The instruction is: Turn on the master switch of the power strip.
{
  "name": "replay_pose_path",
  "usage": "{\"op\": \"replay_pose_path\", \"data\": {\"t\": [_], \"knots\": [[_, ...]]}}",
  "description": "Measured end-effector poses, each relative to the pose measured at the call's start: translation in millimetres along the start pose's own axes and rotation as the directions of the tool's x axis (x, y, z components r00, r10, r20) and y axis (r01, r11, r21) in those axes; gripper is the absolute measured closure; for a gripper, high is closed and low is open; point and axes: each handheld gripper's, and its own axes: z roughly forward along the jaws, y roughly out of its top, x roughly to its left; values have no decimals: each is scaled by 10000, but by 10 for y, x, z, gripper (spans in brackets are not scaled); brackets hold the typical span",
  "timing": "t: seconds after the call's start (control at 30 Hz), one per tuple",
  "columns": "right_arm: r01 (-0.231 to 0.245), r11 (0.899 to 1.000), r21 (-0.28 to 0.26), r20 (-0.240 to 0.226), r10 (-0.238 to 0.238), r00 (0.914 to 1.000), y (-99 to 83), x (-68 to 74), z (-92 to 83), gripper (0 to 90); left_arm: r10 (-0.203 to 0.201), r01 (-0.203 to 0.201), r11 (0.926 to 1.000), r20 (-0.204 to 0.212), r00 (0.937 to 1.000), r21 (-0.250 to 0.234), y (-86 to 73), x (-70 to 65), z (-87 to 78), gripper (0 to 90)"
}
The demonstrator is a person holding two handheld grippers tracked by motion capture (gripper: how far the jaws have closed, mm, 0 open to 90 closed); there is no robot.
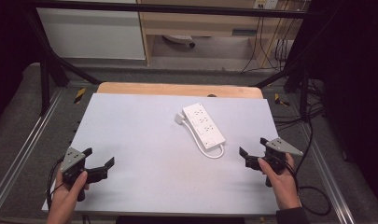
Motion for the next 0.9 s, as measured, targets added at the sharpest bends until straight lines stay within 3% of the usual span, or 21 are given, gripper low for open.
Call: {"op": "replay_pose_path", "data": {"t": [0.23,0.5,0.9], "knots": [[-97,9998,150,116,95,9999,-94,-46,-7,41,-41,41,10000,-2,10000,0,-2,-6,1,59],[-43,9966,819,85,36,10000,-205,-22,86,35,-61,61,10000,13,10000,52,-5,-6,11,59],[279,9779,2071,152,-317,9994,-349,28,259,34,-101,101,9999,-4,9999,103,-7,-12,26,59]]}}
